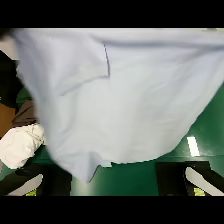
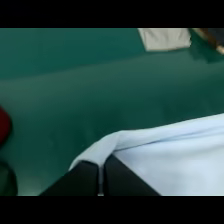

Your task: Fold the shirts.

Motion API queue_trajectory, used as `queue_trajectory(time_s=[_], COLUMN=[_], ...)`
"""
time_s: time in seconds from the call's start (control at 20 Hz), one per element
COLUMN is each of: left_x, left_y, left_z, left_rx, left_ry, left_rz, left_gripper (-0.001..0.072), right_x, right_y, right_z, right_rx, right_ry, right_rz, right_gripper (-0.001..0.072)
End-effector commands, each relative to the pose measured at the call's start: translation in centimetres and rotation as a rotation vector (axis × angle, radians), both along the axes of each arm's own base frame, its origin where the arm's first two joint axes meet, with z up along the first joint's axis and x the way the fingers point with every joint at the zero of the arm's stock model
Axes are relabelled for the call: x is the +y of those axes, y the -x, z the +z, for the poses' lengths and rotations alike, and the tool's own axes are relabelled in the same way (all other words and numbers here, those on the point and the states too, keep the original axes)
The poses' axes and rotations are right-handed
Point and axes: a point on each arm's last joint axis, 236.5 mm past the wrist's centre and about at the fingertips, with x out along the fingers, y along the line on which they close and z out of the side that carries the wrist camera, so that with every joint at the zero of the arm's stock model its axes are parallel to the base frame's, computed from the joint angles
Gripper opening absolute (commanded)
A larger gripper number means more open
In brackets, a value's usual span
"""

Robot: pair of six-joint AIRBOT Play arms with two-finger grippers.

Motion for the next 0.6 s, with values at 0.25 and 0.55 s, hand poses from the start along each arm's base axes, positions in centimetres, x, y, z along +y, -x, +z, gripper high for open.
queue_trajectory(time_s=[0.25, 0.55], left_x=[-1.3, -1.4], left_y=[-10.9, -11.9], left_z=[-28.1, -26.8], left_rx=[0.439, 0.398], left_ry=[-0.073, -0.090], left_rz=[0.031, 0.005], left_gripper=[0.0030, 0.0030], right_x=[-1.9, 0.3], right_y=[-9.7, -13.3], right_z=[-25.3, -23.7], right_rx=[0.412, 0.391], right_ry=[-0.116, -0.074], right_rz=[-0.027, 0.077], right_gripper=[0.0013, 0.0014])
